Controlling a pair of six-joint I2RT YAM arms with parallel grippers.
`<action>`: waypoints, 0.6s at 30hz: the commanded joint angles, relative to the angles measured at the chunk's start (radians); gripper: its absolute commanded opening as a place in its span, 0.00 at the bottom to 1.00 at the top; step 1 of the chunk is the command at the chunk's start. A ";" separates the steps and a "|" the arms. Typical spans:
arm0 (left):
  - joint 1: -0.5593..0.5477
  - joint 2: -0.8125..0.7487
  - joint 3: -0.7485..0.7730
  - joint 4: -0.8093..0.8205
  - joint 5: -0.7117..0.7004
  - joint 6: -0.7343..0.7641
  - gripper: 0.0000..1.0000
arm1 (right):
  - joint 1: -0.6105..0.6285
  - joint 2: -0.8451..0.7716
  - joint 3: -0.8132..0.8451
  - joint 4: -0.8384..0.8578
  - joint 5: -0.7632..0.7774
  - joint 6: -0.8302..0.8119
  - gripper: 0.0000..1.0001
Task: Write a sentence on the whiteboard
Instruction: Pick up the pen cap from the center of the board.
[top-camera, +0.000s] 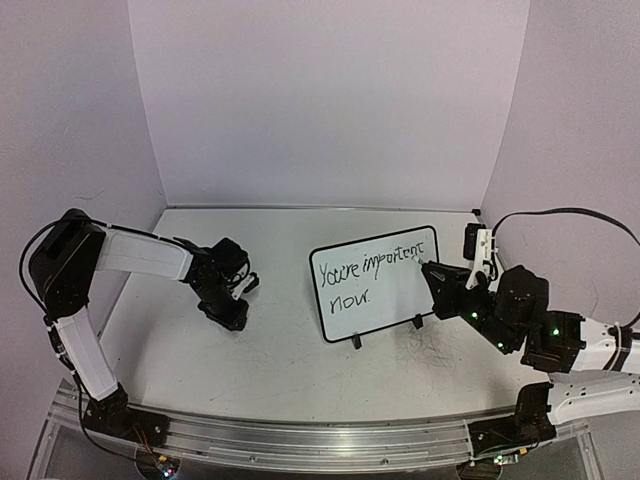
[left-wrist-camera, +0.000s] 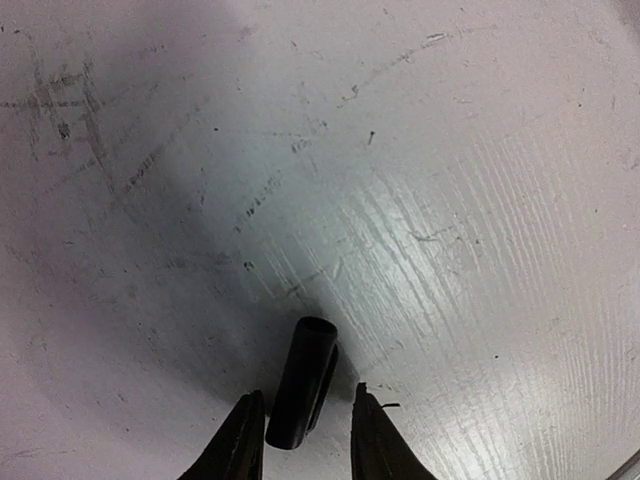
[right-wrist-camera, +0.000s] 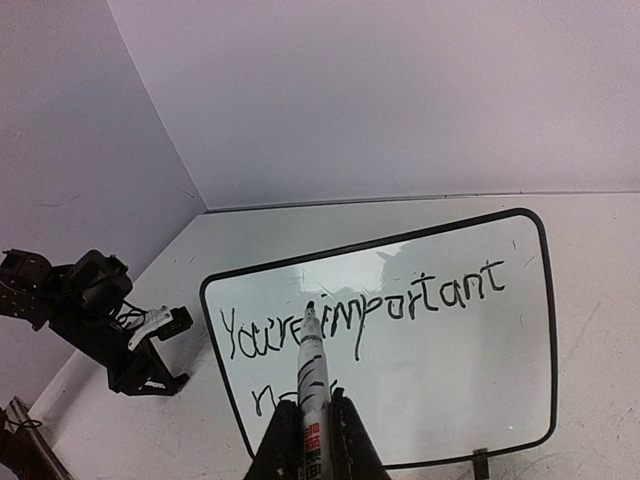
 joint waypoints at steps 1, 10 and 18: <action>-0.042 0.013 0.011 -0.001 -0.104 -0.009 0.27 | 0.001 0.012 0.046 0.033 -0.006 -0.011 0.00; -0.064 -0.012 0.018 -0.002 -0.175 -0.014 0.00 | 0.001 0.040 0.042 0.033 -0.025 -0.023 0.00; -0.110 -0.297 -0.019 0.010 -0.141 0.040 0.00 | 0.001 0.039 0.104 -0.078 -0.106 -0.124 0.00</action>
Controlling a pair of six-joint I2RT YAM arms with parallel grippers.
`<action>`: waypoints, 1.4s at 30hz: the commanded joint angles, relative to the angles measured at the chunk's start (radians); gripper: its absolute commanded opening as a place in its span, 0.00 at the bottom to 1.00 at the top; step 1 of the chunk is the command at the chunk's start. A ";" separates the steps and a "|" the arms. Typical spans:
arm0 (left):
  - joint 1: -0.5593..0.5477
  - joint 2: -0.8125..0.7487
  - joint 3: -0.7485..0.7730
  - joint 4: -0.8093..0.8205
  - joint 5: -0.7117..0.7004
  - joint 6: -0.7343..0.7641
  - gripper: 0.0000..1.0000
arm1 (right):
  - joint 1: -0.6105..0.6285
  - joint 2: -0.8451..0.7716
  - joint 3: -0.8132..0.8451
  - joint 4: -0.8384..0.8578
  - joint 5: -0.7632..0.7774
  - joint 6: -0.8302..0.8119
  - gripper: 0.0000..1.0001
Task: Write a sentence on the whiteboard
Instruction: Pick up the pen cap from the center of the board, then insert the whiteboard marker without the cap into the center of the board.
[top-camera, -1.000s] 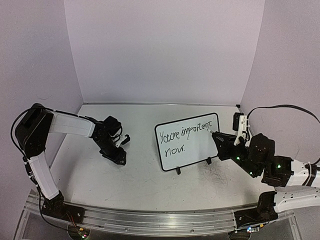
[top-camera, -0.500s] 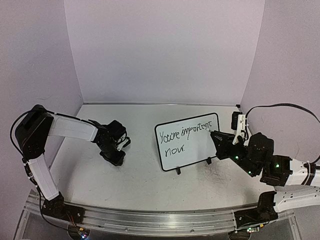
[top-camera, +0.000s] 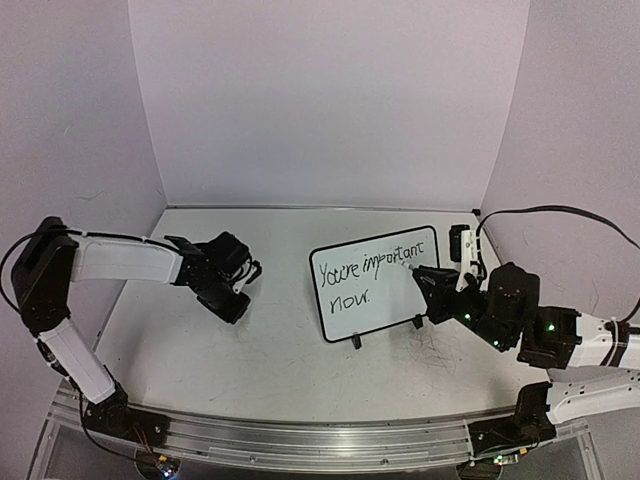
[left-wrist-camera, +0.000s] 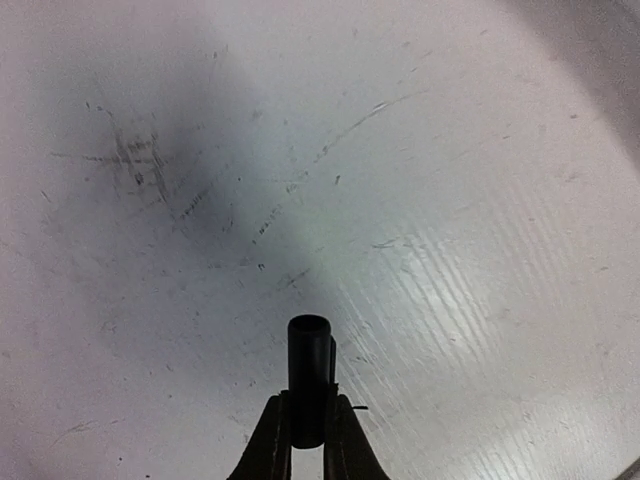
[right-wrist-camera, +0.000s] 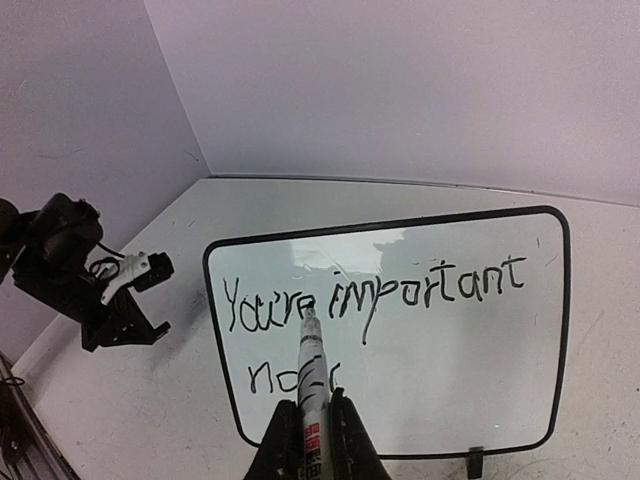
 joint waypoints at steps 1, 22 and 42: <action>-0.040 -0.232 -0.015 0.015 0.022 0.068 0.00 | 0.001 -0.017 0.084 -0.055 -0.065 -0.064 0.00; -0.405 -0.491 -0.061 0.302 0.022 0.544 0.00 | 0.001 0.031 0.362 -0.331 -0.368 0.051 0.00; -0.443 -0.469 -0.189 0.341 -0.003 0.591 0.00 | 0.019 0.437 0.537 -0.352 -0.685 0.008 0.00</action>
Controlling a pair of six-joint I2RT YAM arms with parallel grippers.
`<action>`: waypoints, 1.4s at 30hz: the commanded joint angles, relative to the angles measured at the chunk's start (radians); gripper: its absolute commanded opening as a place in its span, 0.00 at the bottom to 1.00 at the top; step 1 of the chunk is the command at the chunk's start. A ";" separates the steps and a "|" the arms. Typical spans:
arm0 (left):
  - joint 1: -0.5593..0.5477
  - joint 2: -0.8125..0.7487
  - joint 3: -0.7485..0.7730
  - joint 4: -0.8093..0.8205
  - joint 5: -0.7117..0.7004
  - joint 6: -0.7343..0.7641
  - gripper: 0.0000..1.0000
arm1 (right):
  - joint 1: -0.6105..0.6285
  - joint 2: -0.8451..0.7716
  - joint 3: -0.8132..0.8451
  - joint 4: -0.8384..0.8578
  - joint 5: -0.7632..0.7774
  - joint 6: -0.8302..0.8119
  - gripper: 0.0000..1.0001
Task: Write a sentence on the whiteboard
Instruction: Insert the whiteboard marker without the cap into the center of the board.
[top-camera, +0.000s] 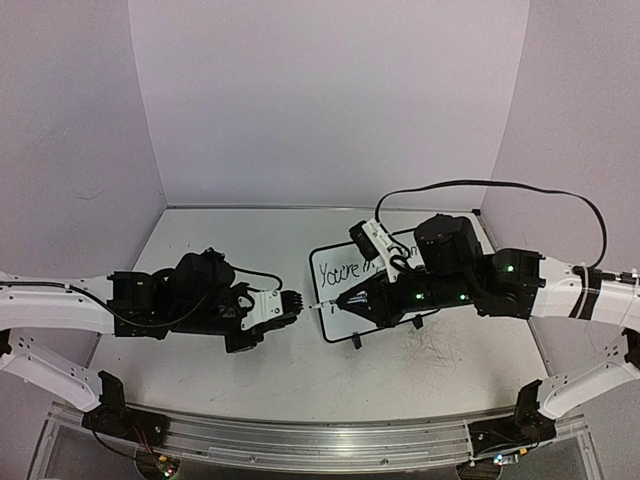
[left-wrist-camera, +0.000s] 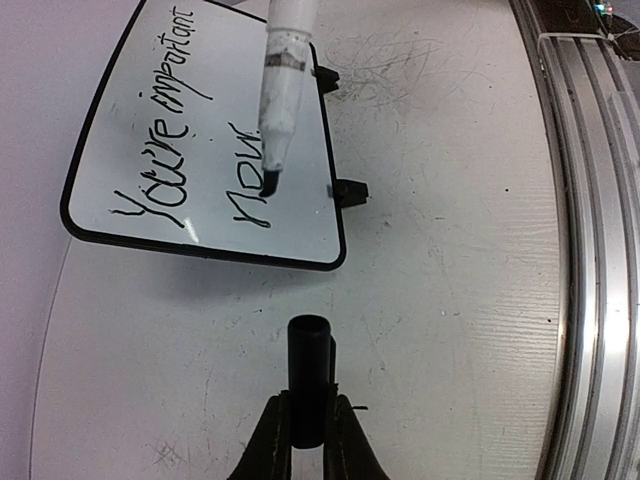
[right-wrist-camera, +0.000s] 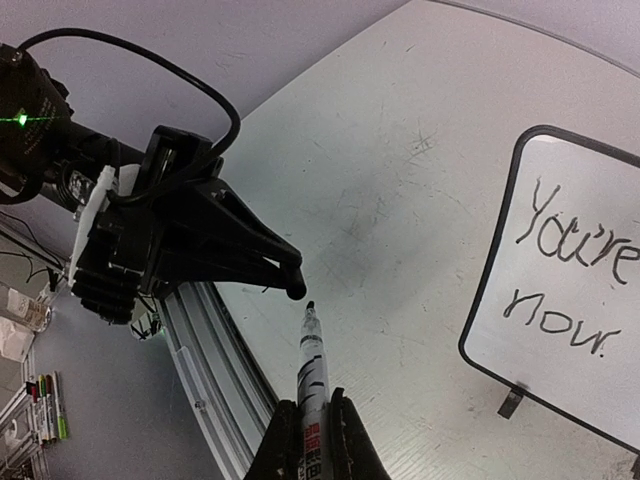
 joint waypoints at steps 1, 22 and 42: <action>-0.009 0.007 -0.002 0.042 -0.013 0.015 0.00 | 0.009 0.036 0.061 0.018 -0.032 -0.017 0.00; -0.020 0.008 -0.005 0.041 -0.010 0.015 0.00 | 0.030 0.092 0.062 0.071 -0.045 -0.008 0.00; -0.028 0.002 -0.008 0.041 -0.022 0.019 0.00 | 0.034 0.061 0.019 0.074 0.006 0.007 0.00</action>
